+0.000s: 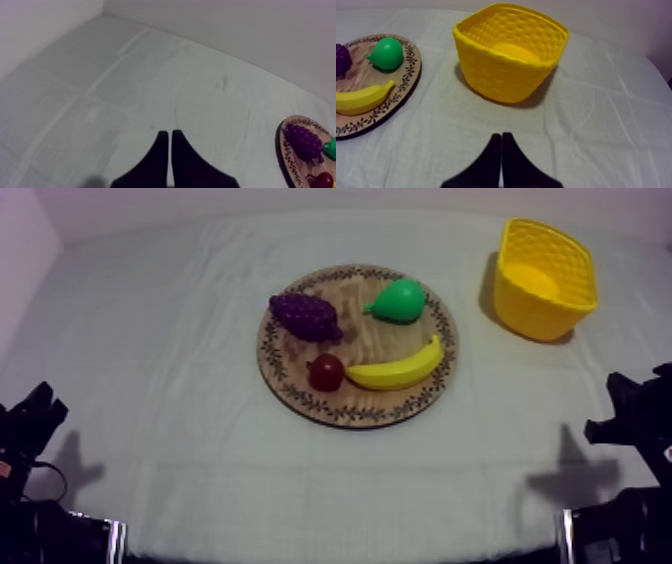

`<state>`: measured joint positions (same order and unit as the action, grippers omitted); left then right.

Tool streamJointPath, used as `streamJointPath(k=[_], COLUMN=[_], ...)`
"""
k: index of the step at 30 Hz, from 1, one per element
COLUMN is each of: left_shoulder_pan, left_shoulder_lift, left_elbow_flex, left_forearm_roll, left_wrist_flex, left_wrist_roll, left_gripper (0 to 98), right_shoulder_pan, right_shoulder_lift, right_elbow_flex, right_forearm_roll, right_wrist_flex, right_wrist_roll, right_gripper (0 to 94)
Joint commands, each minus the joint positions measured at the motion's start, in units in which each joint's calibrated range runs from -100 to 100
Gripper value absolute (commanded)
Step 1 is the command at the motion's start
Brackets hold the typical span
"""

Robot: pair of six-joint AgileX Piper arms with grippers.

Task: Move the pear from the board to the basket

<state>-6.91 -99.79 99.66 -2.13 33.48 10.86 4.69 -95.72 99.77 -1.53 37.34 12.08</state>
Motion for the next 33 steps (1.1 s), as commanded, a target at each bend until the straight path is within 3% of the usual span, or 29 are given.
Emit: streamJointPath(k=[1, 17, 20, 25, 33], left_shoulder_pan=[0.0, 0.0, 0.0, 0.0, 0.0], left_shoulder_lift=[0.0, 0.0, 0.0, 0.0, 0.0], left_elbow_flex=[0.0, 0.0, 0.0, 0.0, 0.0], left_forearm_roll=[0.01, 0.01, 0.01, 0.01, 0.01], left_wrist_flex=[0.0, 0.0, 0.0, 0.0, 0.0], left_wrist_roll=[0.1, 0.1, 0.0, 0.0, 0.1], left_gripper=[0.1, 0.1, 0.1, 0.1, 0.1], right_shoulder_pan=[-1.7, -2.0, -3.2, -6.7, -14.1], right_shoulder_lift=[0.0, 0.4, 3.4, 13.9, 33.7], right_elbow_flex=[-1.7, -1.7, -2.7, -14.3, -41.4], right_forearm_roll=[0.4, 0.4, 1.5, 5.6, 7.6], right_wrist_flex=[6.6, 6.5, 6.0, 6.7, 14.5], right_wrist_roll=[-1.9, -1.4, -1.0, -1.1, 5.8], right_gripper=[7.3, 7.6, 7.8, 8.3, 8.8])
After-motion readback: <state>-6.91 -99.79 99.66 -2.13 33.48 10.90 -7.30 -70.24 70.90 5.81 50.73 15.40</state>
